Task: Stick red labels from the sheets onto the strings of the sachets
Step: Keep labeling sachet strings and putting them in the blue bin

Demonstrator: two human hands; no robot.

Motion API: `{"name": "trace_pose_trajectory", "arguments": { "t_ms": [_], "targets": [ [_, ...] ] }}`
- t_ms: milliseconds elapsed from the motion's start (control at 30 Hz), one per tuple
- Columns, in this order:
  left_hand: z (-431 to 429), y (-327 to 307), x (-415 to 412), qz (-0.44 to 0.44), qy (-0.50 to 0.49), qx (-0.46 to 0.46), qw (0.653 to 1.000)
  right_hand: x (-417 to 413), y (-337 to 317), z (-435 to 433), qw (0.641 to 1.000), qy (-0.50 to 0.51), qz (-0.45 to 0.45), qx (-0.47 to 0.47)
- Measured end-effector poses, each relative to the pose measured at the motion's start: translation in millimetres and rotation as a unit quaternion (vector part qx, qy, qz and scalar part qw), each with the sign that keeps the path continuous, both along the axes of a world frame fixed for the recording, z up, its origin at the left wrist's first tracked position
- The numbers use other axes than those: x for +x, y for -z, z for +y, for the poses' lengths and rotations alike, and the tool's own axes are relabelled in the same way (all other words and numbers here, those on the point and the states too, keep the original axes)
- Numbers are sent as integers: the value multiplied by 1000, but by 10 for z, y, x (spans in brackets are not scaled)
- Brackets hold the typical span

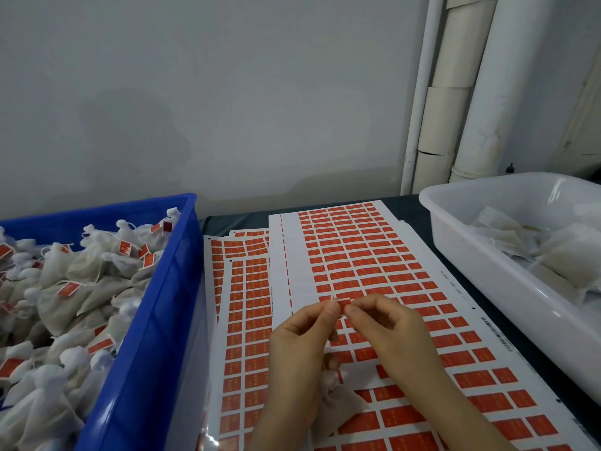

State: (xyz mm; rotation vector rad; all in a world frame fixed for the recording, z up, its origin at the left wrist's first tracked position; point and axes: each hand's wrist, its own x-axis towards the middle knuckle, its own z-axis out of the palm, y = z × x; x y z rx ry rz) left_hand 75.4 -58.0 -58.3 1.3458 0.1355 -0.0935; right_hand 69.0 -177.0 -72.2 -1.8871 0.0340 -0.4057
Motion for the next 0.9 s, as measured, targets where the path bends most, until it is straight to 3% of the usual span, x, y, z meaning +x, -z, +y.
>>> {"name": "trace_pose_trajectory", "arguments": {
  "t_ms": [200,400,633,800,900],
  "targets": [
    [7,46,40,-16,1,8,1000,5,11,-6,1000,-1,-3,9],
    [28,146,99,-77,-54,88,992,16,16,1,999,-16,9,43],
    [48,211,121,-112,-94,165,975,-25,30,119,979,-164,102,-70],
    [81,221,162,-95,-109,148,978,-66,6,145,954,-236,147,-109],
    [119,201,206,-63,-107,77,989,-65,-26,120,956,-232,148,-98]
  ]
}}
